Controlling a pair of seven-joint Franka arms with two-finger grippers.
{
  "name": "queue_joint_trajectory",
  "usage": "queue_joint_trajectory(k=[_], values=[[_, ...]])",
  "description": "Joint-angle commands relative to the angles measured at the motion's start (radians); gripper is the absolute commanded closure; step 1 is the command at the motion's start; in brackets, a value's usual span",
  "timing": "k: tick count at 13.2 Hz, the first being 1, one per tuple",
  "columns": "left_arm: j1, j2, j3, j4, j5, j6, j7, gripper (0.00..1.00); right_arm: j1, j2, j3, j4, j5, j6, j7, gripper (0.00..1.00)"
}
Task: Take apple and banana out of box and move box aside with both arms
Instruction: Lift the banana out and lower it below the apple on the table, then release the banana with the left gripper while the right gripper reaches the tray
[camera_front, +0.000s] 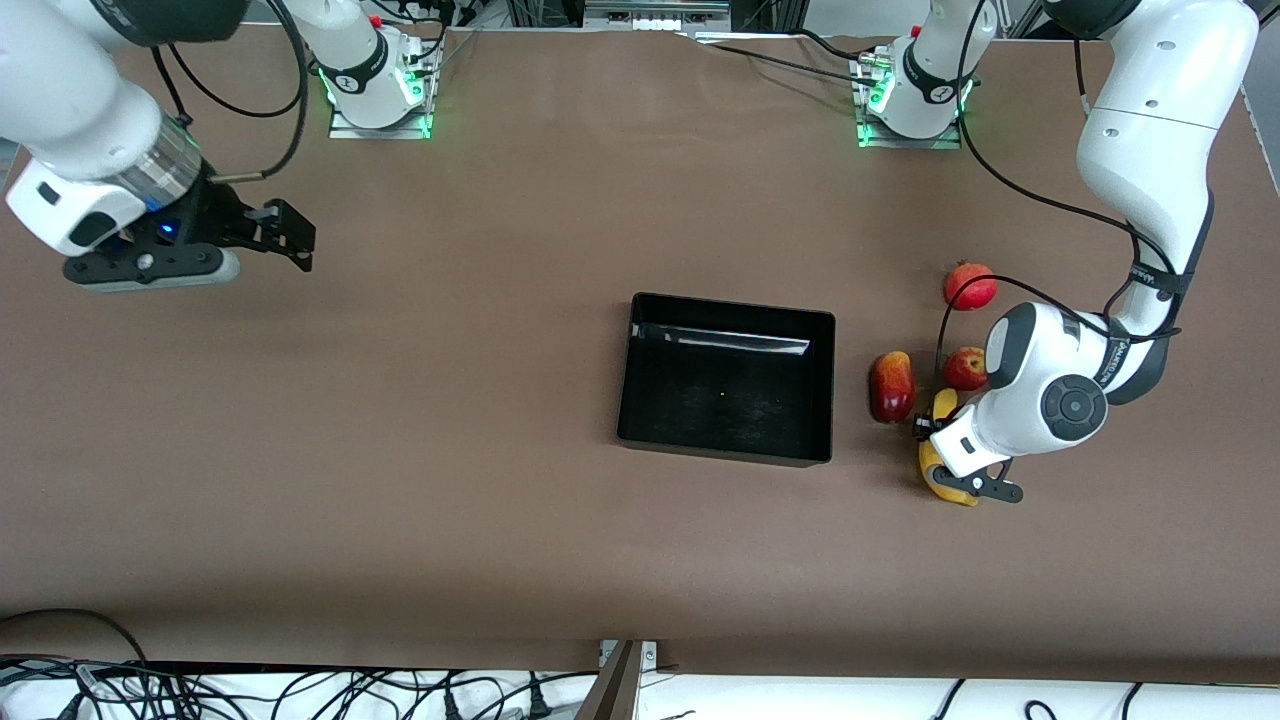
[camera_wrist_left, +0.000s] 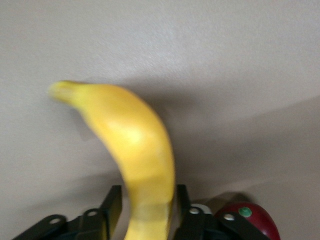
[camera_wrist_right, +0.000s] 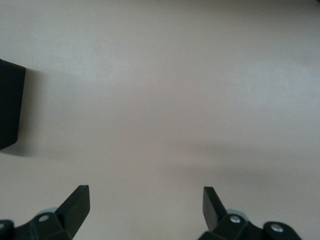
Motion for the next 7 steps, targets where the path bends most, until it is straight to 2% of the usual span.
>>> queue_joint_trajectory(k=[1, 3, 4, 7], values=[[0.011, -0.02, -0.008, 0.029, 0.021, -0.005, 0.012, 0.0, 0.008, 0.022, 0.001, 0.01, -0.013, -0.005, -0.011, 0.0], [0.011, -0.071, -0.018, 0.052, 0.02, -0.028, 0.01, 0.0, 0.046, 0.048, 0.001, 0.006, -0.012, -0.06, -0.016, 0.0], [0.009, -0.115, -0.022, 0.06, 0.009, -0.085, 0.009, 0.0, 0.067, 0.055, 0.001, 0.003, -0.003, -0.047, -0.005, 0.0], [0.0, -0.212, -0.059, 0.179, -0.006, -0.36, -0.005, 0.0, 0.116, 0.136, 0.001, 0.006, 0.065, 0.048, 0.08, 0.0]])
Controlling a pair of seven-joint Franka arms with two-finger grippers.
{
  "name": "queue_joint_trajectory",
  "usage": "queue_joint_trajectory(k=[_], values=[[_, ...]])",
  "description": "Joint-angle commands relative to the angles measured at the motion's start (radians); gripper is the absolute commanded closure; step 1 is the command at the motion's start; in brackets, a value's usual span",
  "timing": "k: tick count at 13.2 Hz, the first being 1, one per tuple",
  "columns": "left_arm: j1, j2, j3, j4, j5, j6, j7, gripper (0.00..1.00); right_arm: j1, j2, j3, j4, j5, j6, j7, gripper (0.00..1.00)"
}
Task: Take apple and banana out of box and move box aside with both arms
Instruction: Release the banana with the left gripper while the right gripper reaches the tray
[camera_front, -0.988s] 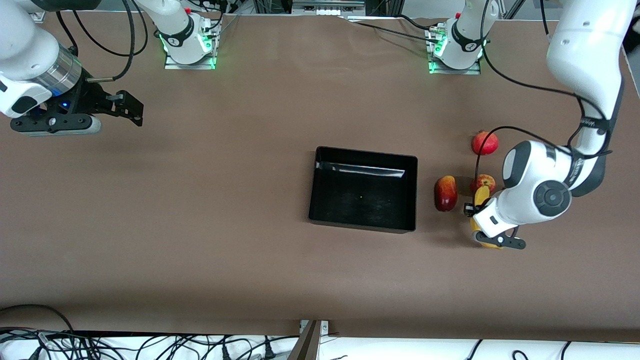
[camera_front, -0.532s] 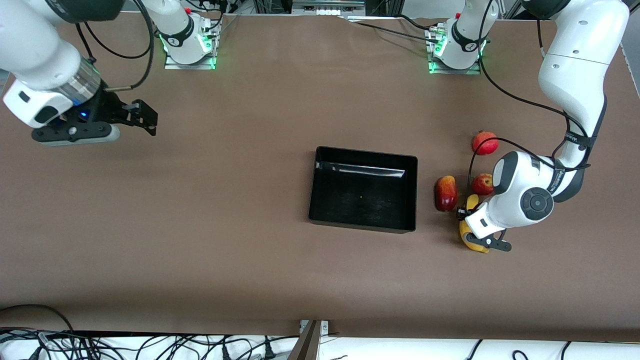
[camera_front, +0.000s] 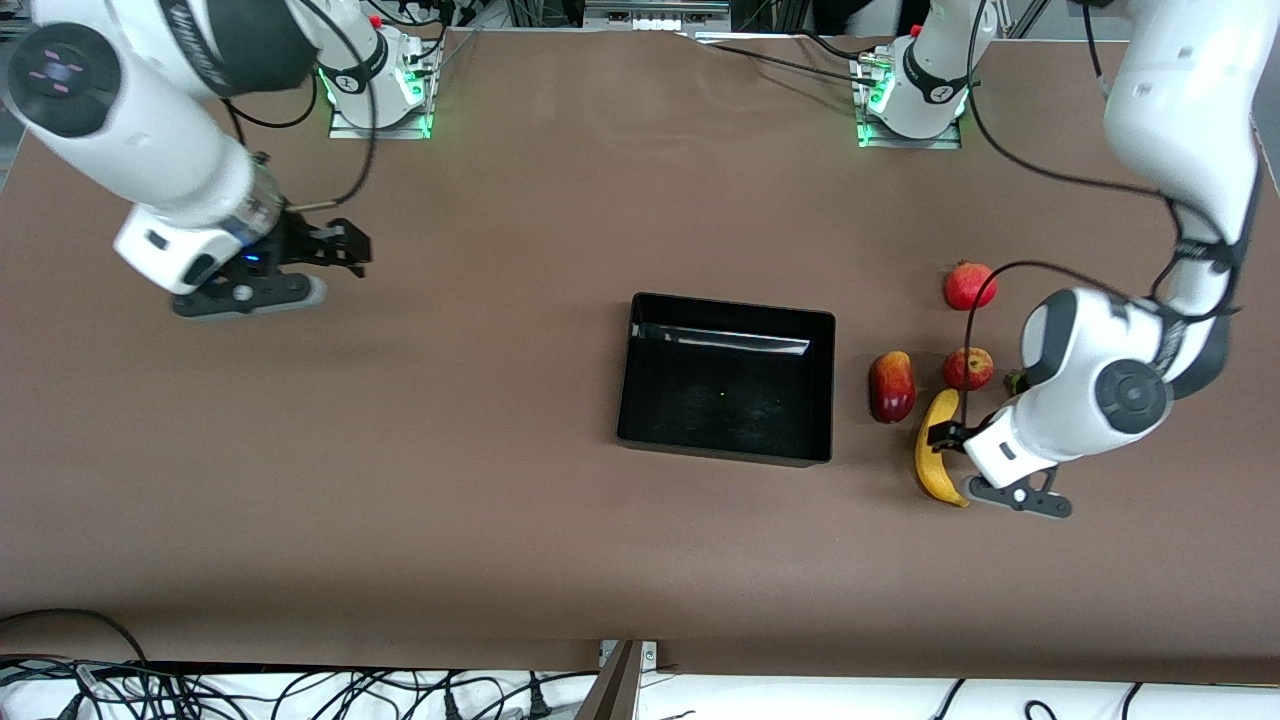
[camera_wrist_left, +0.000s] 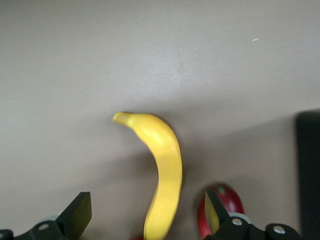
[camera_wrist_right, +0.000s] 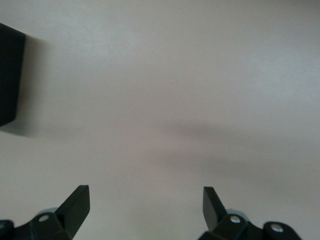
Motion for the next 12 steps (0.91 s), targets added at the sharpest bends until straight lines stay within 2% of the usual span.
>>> queue_joint_trajectory(k=[1, 3, 5, 7, 8, 9, 10, 11, 12], values=[[-0.002, -0.101, -0.025, 0.105, -0.034, -0.269, -0.014, 0.0, 0.06, 0.082, -0.003, 0.012, 0.063, 0.09, 0.141, 0.0], [0.002, -0.15, -0.025, 0.187, -0.093, -0.473, -0.014, 0.0, 0.142, 0.166, -0.003, 0.015, 0.088, 0.211, 0.288, 0.0], [0.001, -0.202, -0.028, 0.219, -0.102, -0.627, -0.022, 0.0, 0.217, 0.278, -0.003, 0.047, 0.116, 0.349, 0.442, 0.0], [-0.005, -0.306, -0.001, 0.184, -0.102, -0.652, -0.024, 0.0, 0.283, 0.405, -0.003, 0.142, 0.119, 0.412, 0.569, 0.0], [-0.028, -0.367, 0.016, 0.122, -0.105, -0.65, -0.036, 0.0, 0.31, 0.46, -0.003, 0.188, 0.119, 0.425, 0.628, 0.0], [-0.047, -0.43, 0.059, 0.062, -0.133, -0.635, -0.03, 0.0, 0.34, 0.511, -0.003, 0.225, 0.119, 0.451, 0.672, 0.0], [-0.108, -0.487, 0.161, 0.002, -0.191, -0.593, -0.028, 0.0, 0.366, 0.55, -0.003, 0.24, 0.119, 0.492, 0.715, 0.0], [-0.219, -0.53, 0.277, -0.049, -0.2, -0.534, -0.027, 0.0, 0.39, 0.58, -0.003, 0.242, 0.119, 0.547, 0.76, 0.0], [-0.266, -0.562, 0.329, -0.09, -0.199, -0.466, -0.031, 0.0, 0.413, 0.608, -0.005, 0.242, 0.117, 0.602, 0.783, 0.0]])
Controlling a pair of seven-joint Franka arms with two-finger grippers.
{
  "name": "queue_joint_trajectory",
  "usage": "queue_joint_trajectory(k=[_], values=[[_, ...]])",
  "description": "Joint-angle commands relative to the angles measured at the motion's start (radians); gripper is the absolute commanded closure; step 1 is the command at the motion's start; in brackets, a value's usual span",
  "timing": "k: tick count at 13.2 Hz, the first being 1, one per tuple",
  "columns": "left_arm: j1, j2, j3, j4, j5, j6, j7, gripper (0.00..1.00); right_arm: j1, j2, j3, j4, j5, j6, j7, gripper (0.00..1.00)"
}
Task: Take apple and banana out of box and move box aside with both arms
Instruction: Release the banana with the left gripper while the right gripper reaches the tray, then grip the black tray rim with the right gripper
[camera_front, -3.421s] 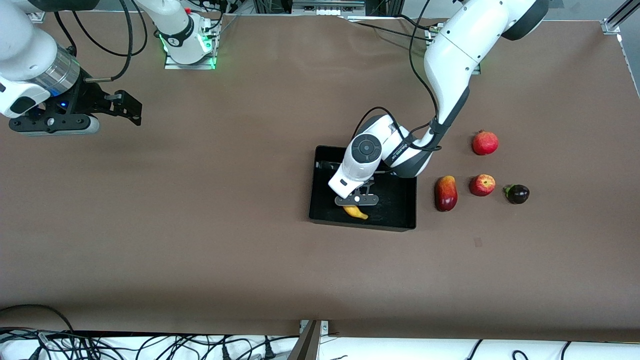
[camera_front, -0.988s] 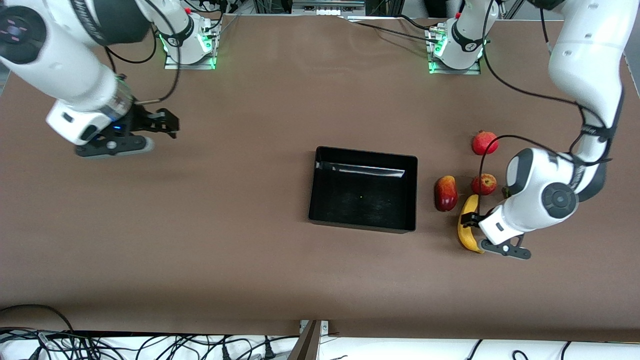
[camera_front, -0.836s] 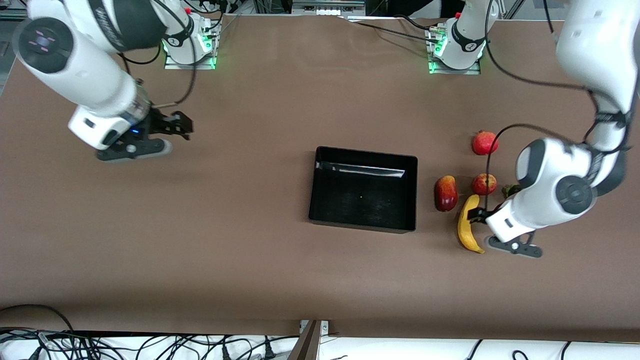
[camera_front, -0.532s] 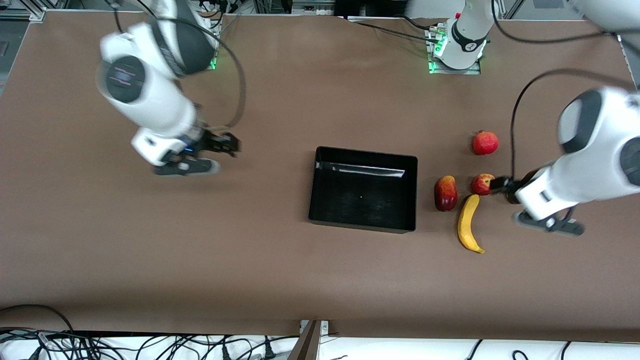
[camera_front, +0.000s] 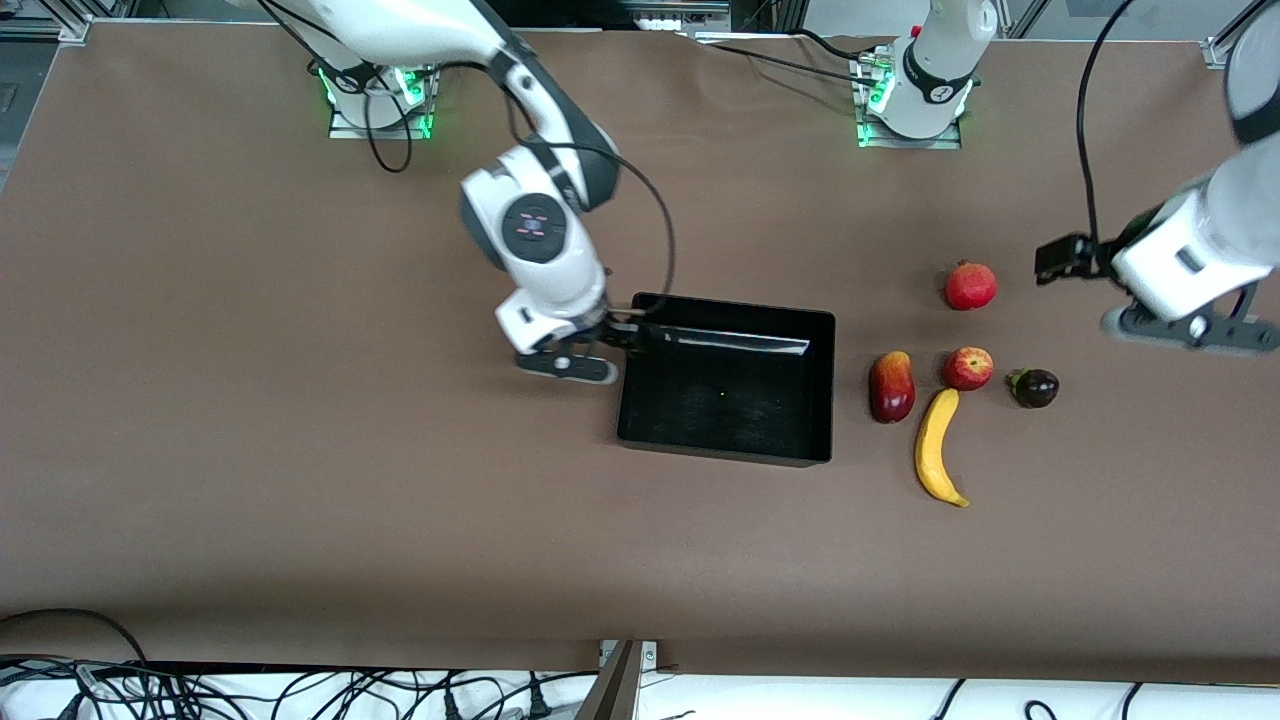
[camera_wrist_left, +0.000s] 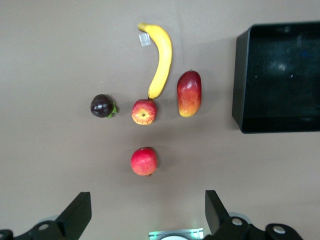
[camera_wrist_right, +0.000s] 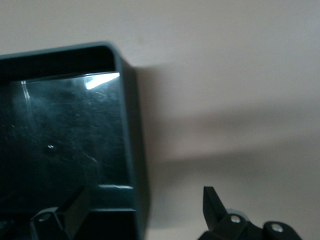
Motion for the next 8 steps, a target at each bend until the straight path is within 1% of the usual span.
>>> queue_joint_trajectory(k=[1, 2, 3, 4, 6, 8], values=[[-0.114, -0.169, 0.138, -0.226, -0.024, 0.201, -0.016, 0.0, 0.052, 0.088, -0.013, 0.059, 0.011, 0.086, 0.071, 0.0], [-0.089, -0.231, 0.148, -0.307, -0.034, 0.255, -0.016, 0.0, 0.054, 0.098, -0.013, 0.059, 0.009, 0.092, 0.073, 0.0], [-0.035, -0.24, 0.14, -0.337, -0.063, 0.267, -0.015, 0.0, 0.055, 0.106, -0.013, 0.057, 0.003, 0.091, 0.066, 0.03], [-0.012, -0.23, 0.143, -0.323, -0.115, 0.267, 0.0, 0.0, 0.057, 0.112, -0.013, 0.054, -0.003, 0.091, 0.065, 0.14], [-0.005, -0.224, 0.139, -0.305, -0.128, 0.256, -0.001, 0.0, 0.055, 0.114, -0.014, 0.051, -0.033, 0.085, 0.024, 0.45], [-0.005, -0.227, 0.132, -0.3, -0.127, 0.238, 0.001, 0.0, 0.045, 0.109, -0.019, 0.05, -0.035, 0.06, -0.022, 0.75]])
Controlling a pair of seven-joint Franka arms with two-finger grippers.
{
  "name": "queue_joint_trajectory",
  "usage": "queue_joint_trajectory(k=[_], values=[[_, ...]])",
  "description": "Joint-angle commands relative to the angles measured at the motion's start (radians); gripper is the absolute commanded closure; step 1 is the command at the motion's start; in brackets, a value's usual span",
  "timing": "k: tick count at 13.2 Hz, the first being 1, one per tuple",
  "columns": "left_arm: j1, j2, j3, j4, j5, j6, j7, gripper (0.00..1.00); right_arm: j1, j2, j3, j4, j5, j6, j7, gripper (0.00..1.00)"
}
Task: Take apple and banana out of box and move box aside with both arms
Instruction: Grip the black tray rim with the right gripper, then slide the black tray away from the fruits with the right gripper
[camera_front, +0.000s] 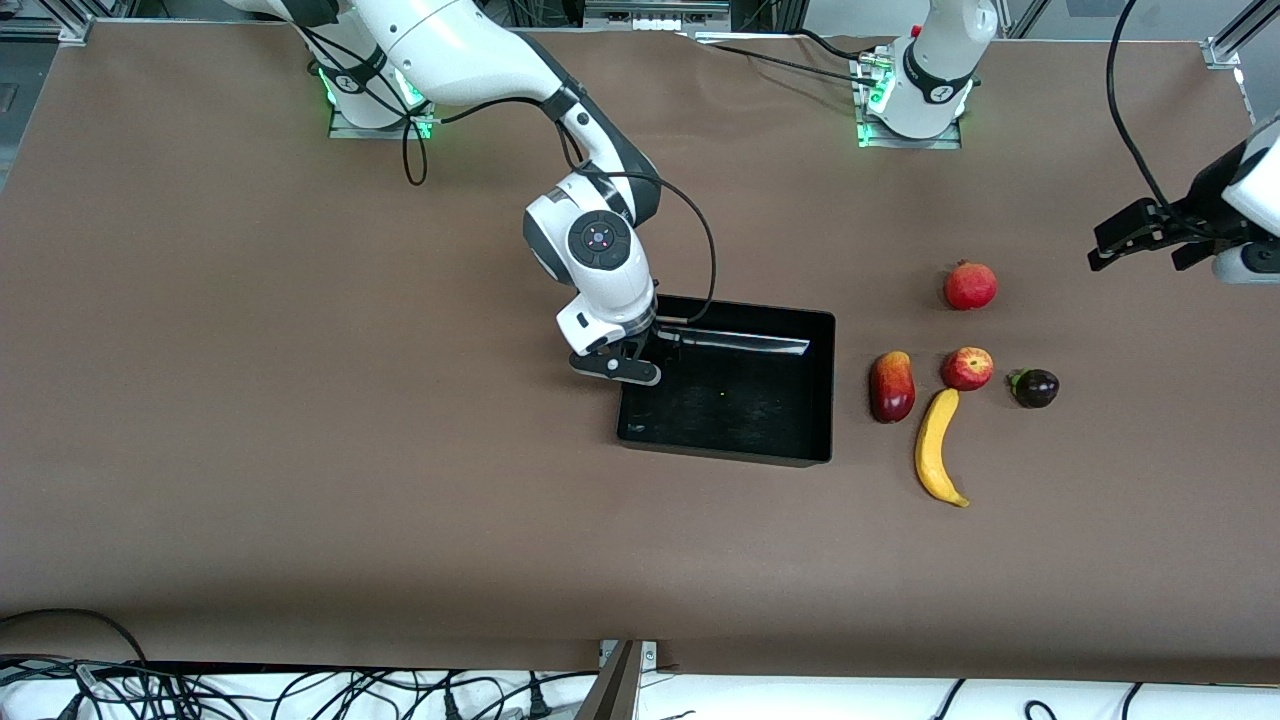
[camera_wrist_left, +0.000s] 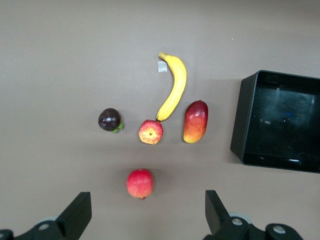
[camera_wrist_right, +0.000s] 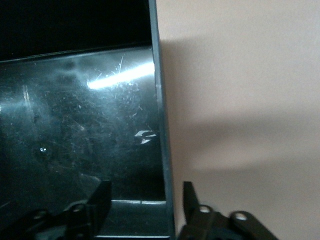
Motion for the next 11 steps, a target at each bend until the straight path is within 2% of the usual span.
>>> queue_joint_trajectory(k=[1, 2, 5, 9, 11], values=[[-0.002, -0.023, -0.012, -0.016, -0.018, -0.001, 0.008, 0.0, -0.009, 0.002, -0.009, 0.024, -0.011, -0.039, -0.051, 0.94], [-0.002, -0.023, -0.013, -0.016, -0.016, -0.002, 0.006, 0.0, -0.012, 0.002, -0.009, 0.022, -0.008, -0.044, -0.047, 1.0], [-0.002, -0.029, -0.012, -0.015, -0.016, -0.028, 0.006, 0.0, -0.027, -0.01, -0.026, 0.022, -0.012, -0.097, -0.071, 1.0], [-0.004, -0.024, -0.016, 0.029, -0.016, -0.044, 0.006, 0.0, -0.074, -0.147, -0.141, 0.001, 0.008, -0.266, -0.4, 1.0], [-0.002, -0.024, -0.015, 0.03, -0.007, -0.042, 0.006, 0.0, -0.175, -0.263, -0.149, -0.114, 0.03, -0.272, -0.604, 1.0]])
